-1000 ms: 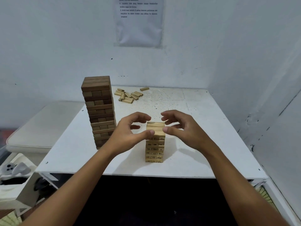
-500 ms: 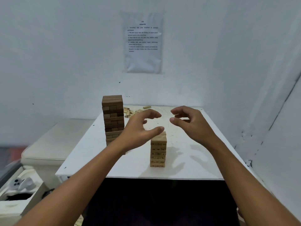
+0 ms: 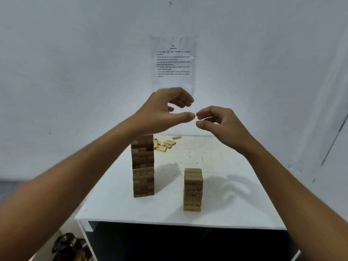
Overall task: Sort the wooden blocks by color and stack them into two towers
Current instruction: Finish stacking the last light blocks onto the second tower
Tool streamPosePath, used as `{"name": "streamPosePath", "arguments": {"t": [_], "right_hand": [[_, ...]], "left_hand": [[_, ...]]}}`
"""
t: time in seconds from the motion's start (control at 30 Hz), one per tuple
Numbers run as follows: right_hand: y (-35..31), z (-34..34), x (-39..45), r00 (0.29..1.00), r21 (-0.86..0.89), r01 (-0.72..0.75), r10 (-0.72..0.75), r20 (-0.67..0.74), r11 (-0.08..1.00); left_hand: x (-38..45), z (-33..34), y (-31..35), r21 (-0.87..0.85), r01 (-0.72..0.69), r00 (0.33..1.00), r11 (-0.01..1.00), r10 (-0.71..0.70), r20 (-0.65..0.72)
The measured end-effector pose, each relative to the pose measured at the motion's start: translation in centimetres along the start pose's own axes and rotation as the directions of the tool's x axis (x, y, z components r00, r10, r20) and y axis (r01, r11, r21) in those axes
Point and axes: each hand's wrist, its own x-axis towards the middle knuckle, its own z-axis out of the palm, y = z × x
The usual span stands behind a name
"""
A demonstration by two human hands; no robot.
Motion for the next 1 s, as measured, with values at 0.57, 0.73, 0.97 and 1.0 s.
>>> {"name": "streamPosePath", "arguments": {"t": [0.57,0.73,0.97,1.0], "right_hand": [[10.1,5.5,17.9,0.975,-0.022,-0.076,0.079,0.209,0.997],[16.3,9.3,21.3,0.951,-0.037,-0.136,0.141,0.275,0.99],[24.4,15.1,22.4,0.869,-0.19,-0.104,0.182,0.46,0.976],[25.1,15.8,22.4,0.839,-0.235,-0.07,0.184,0.512,0.97]], "left_hand": [[10.1,-6.9,-22.0,0.027,0.353,0.934,0.935,-0.354,0.043],[8.5,-2.4,-30.8,0.119,0.392,0.899,0.912,-0.408,0.161],[6.3,5.1,-38.2,0.202,0.401,0.814,0.894,-0.449,0.369],[6.1,5.7,-38.7,0.207,0.401,0.811,0.892,-0.451,0.373]]}}
